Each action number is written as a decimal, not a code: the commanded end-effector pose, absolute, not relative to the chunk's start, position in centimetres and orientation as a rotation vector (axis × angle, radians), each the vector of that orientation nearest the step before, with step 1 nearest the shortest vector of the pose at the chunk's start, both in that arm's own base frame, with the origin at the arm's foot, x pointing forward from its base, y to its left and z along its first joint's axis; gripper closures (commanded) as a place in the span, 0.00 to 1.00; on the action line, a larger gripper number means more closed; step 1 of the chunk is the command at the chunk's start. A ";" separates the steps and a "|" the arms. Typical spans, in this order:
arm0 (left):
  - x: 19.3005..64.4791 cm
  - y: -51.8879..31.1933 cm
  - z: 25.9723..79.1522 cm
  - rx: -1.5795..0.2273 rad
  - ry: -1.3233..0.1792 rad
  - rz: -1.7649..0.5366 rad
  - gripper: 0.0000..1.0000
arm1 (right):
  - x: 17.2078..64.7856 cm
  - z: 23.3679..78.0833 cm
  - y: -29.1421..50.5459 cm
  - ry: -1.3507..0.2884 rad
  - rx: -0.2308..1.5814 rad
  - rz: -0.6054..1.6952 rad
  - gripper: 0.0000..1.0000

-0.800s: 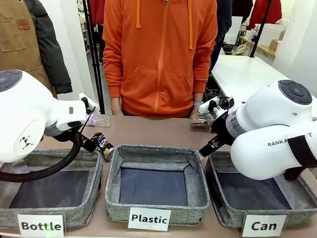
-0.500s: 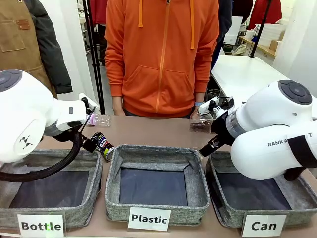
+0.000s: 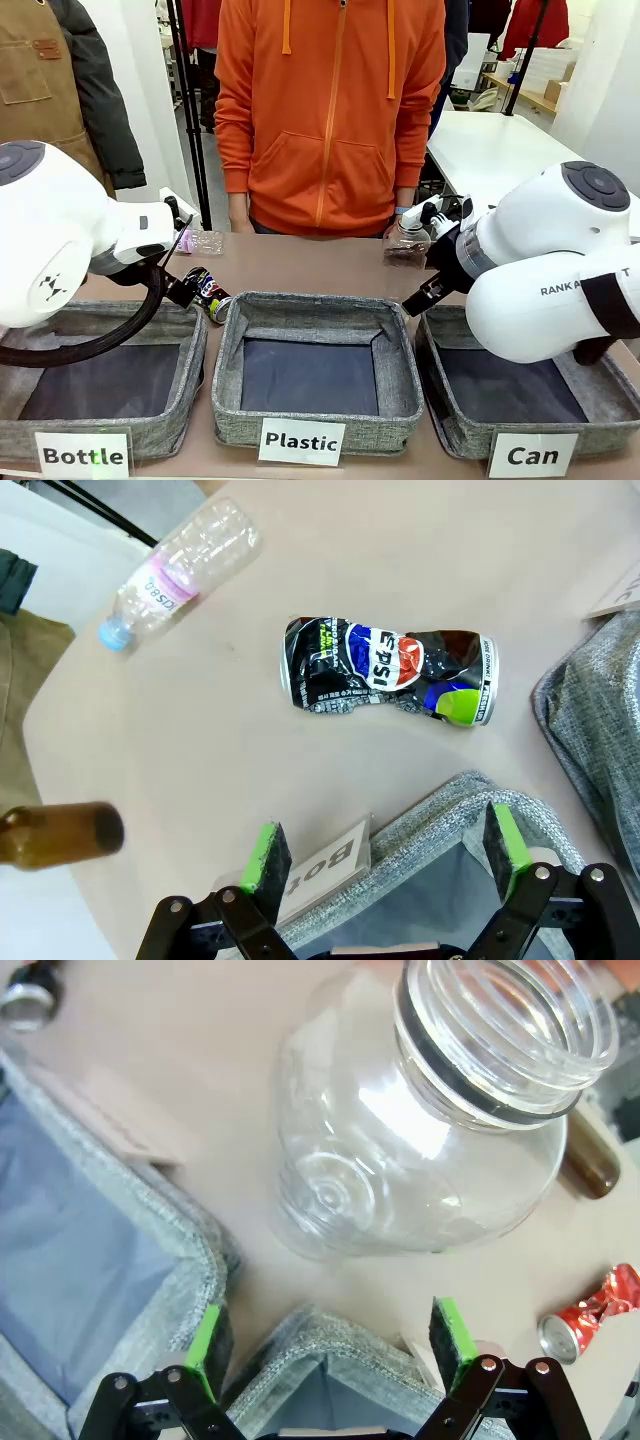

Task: Sort the can waste into the basket.
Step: Pick up the can waste from the table and place it in the right Fabric basket.

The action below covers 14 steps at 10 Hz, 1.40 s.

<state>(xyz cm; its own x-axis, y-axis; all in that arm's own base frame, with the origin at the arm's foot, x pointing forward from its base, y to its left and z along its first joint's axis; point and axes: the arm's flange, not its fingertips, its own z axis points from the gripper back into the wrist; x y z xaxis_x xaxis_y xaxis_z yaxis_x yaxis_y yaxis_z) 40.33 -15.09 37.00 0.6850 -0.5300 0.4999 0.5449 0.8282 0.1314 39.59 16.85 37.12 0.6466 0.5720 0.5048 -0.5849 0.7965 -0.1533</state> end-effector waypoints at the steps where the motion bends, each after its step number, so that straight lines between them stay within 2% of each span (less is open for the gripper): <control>1: 40.3 -15.1 37.0 -0.029 -0.551 -0.602 0.00 | 39.6 37.1 16.8 -0.566 0.025 0.657 0.00; 8: 40.3 -15.1 37.0 -0.029 -0.551 -0.602 0.00 | 39.6 37.1 16.9 -0.566 0.024 0.658 0.00; 9: 38.8 -14.6 38.9 -0.054 -0.548 -0.623 0.00 | 38.9 39.1 16.1 -0.558 0.085 0.683 0.00; 10: 36.9 -13.9 41.2 -0.115 -0.472 -0.644 0.00 | 37.9 41.3 14.9 -0.456 0.107 0.682 0.00; 11: 34.3 -12.7 44.0 -0.211 -0.439 -0.580 0.00 | 36.5 43.8 13.0 -0.403 0.148 0.639 0.00; 13: 31.1 -9.0 46.5 -0.318 -0.332 -0.632 0.00 | 34.1 47.3 8.7 -0.328 0.286 0.479 0.00; 14: 30.2 -6.0 47.5 -0.384 -0.328 -0.643 0.00 | 33.1 49.1 5.9 -0.351 0.444 0.419 0.00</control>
